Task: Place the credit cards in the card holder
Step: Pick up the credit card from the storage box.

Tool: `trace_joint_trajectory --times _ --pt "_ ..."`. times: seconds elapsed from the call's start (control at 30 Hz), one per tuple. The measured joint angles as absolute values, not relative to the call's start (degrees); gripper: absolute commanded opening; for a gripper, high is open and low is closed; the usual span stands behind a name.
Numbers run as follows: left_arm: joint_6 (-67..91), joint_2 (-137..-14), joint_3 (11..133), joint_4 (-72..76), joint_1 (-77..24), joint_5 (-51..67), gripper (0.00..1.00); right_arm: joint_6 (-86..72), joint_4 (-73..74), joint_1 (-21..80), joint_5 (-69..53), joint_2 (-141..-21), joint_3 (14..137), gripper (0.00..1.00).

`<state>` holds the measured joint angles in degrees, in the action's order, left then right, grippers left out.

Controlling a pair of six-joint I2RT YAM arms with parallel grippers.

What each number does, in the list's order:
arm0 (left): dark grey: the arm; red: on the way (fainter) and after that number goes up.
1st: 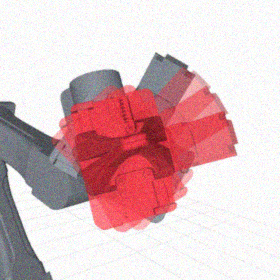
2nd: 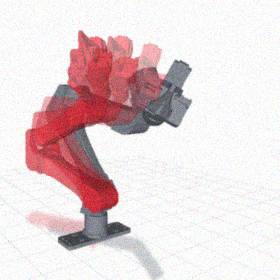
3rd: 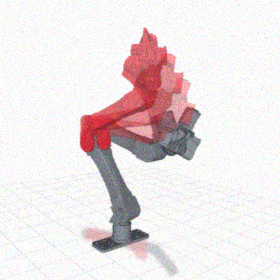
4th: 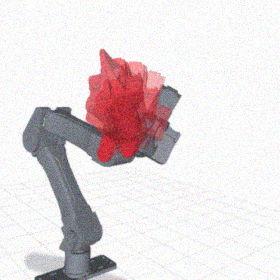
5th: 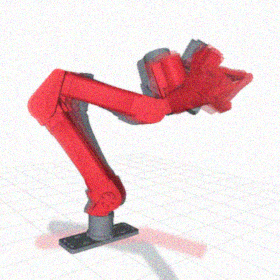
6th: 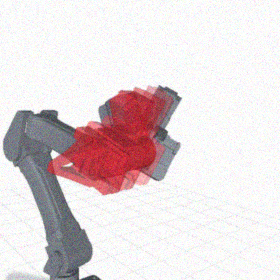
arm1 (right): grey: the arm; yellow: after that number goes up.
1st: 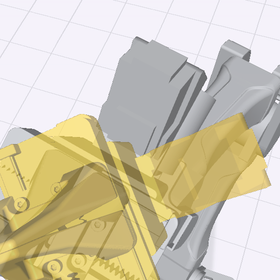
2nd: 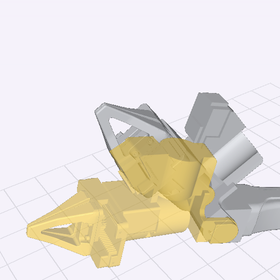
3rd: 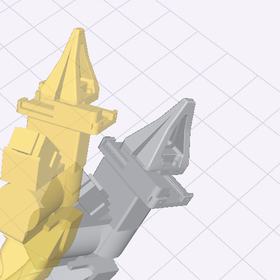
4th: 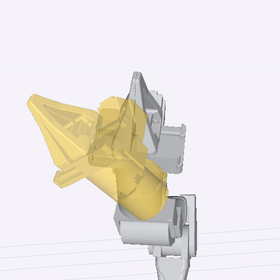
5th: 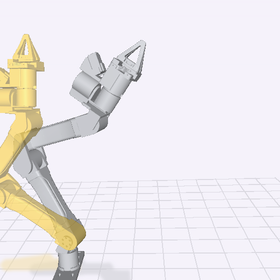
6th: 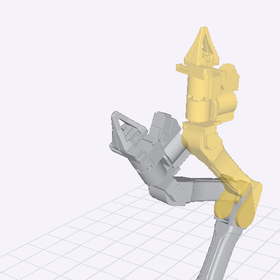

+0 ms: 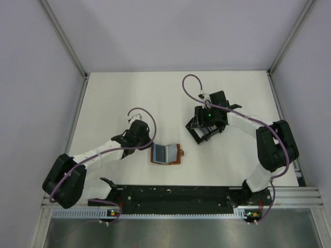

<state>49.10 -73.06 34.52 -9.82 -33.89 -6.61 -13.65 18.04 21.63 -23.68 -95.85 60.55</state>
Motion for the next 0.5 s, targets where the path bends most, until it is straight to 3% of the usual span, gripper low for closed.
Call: trace_joint_trajectory --times 0.5 --pt "49.12 -73.67 34.52 -9.41 -33.82 -6.61 0.0 -13.65 18.57 21.58 -22.96 -95.85 60.88 0.14"
